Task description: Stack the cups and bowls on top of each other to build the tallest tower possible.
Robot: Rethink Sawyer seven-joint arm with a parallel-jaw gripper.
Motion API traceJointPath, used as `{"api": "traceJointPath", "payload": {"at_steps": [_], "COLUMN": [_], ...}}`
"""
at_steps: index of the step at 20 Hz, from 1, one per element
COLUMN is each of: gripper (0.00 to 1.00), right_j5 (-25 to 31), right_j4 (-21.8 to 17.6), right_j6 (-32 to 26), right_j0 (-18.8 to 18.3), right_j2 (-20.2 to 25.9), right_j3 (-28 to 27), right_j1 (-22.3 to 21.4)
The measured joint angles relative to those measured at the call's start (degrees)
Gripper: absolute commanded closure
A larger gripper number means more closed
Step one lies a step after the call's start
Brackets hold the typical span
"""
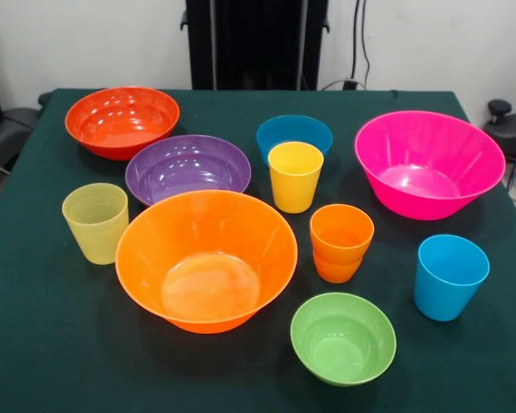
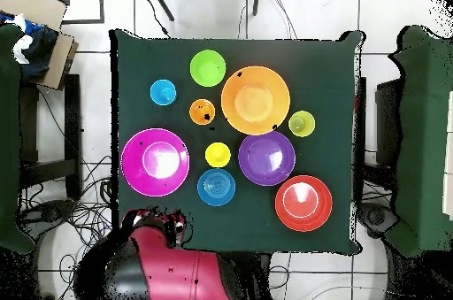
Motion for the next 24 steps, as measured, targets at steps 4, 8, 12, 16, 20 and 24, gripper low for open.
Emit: {"api": "traceJointPath", "payload": {"at_steps": [4,8,12,16,20,24], "gripper": [0.00,0.00,0.00,0.00,0.00,0.00], "right_j5": [-4.8,-10.3,-14.6,-17.0,-17.5,-17.5], "right_j4": [0.0,-0.1,0.0,0.0,0.0,0.0], "right_j6": [0.0,0.0,0.0,0.0,0.0,0.0], "right_j0": [-2.4,-3.6,-3.6,-3.5,-3.5,-3.3], "right_j2": [0.7,0.9,1.0,1.0,1.0,1.0], "right_j3": [0.0,0.0,0.0,0.0,0.0,0.0], "right_j1": [2.9,6.2,9.6,12.5,14.7,16.5]}}
